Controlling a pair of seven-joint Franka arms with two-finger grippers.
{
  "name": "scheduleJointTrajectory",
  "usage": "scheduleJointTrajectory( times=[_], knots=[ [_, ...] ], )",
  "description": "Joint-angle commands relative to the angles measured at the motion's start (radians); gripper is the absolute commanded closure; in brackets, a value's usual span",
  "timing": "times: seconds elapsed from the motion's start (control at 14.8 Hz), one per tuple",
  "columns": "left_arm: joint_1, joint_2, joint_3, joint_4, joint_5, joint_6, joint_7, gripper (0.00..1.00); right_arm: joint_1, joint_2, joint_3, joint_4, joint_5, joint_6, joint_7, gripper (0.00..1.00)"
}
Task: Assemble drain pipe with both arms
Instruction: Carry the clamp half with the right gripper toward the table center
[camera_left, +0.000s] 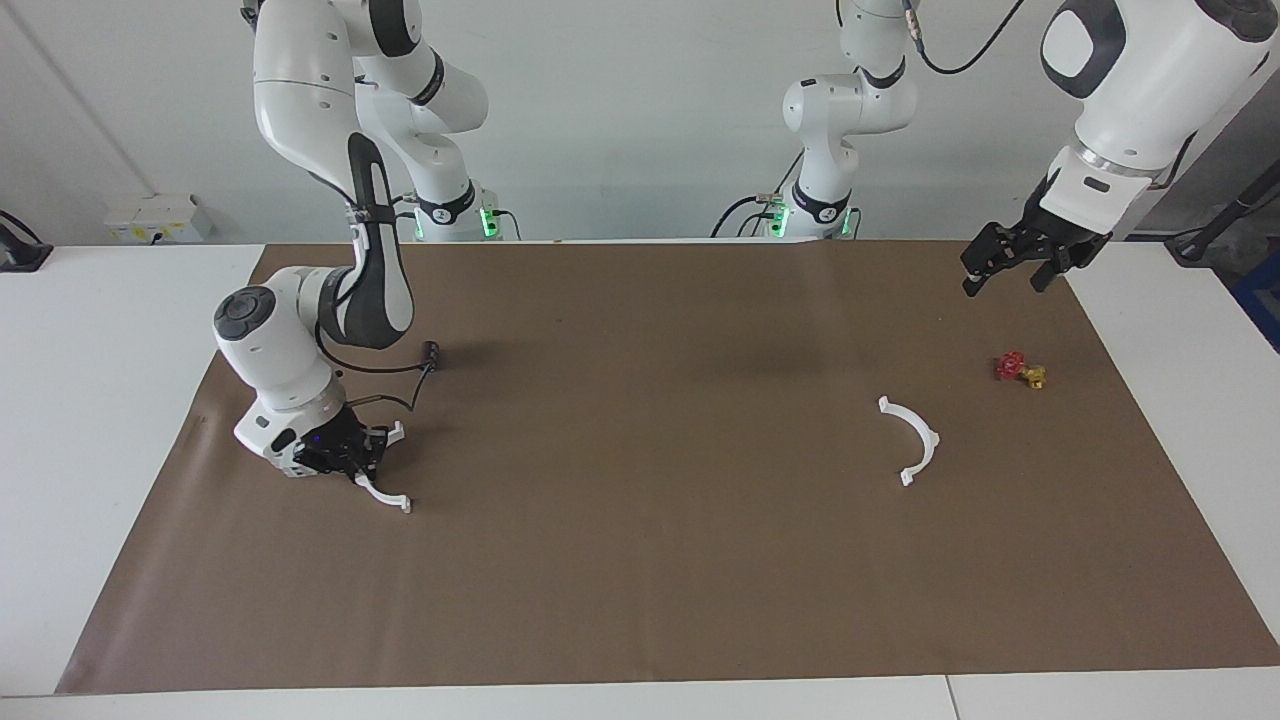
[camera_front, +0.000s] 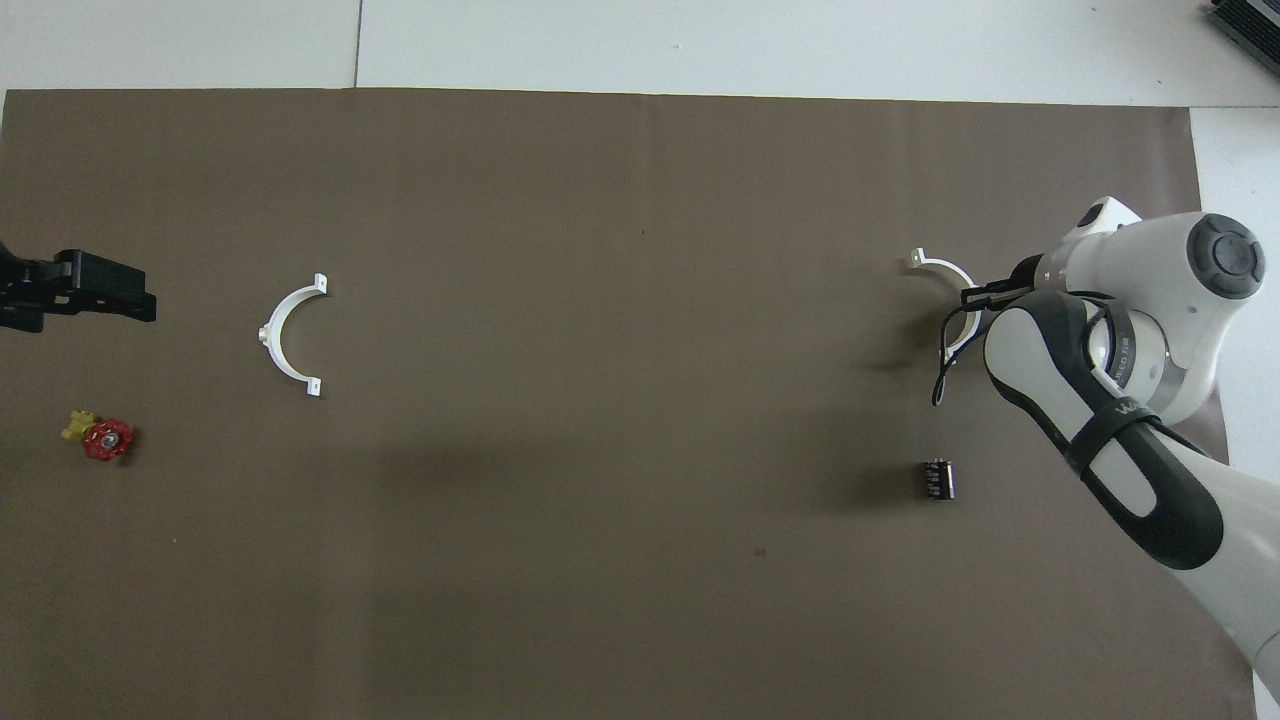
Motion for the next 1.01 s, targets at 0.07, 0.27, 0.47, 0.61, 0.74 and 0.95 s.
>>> scheduleJointTrajectory(
  times=[0.07, 0.27, 0.47, 0.61, 0.74, 0.95],
  knots=[
    [0.014, -0.012, -0.008, -0.021, -0.002, 0.02, 0.015, 0.0, 0.053, -0.032, 0.002, 0.095, 0.014, -0.146, 0.189, 1.0],
    [0.014, -0.012, -0.007, -0.021, -0.002, 0.02, 0.015, 0.0, 0.135, -0.037, -0.002, 0.156, -0.022, -0.238, 0.367, 1.0],
    [0.016, -0.009, -0.008, -0.021, -0.002, 0.021, 0.015, 0.0, 0.214, -0.035, 0.002, 0.169, -0.077, -0.244, 0.557, 1.0],
    [0.016, -0.009, -0.007, -0.021, -0.002, 0.021, 0.015, 0.0, 0.271, -0.035, 0.002, 0.169, -0.075, -0.235, 0.66, 1.0],
    [0.016, -0.009, -0.007, -0.021, -0.002, 0.021, 0.015, 0.0, 0.325, -0.034, 0.002, 0.181, -0.077, -0.232, 0.729, 1.0],
    [0.016, -0.009, -0.008, -0.021, -0.002, 0.021, 0.015, 0.0, 0.411, -0.026, 0.004, 0.182, -0.074, -0.217, 0.731, 1.0]
  ],
)
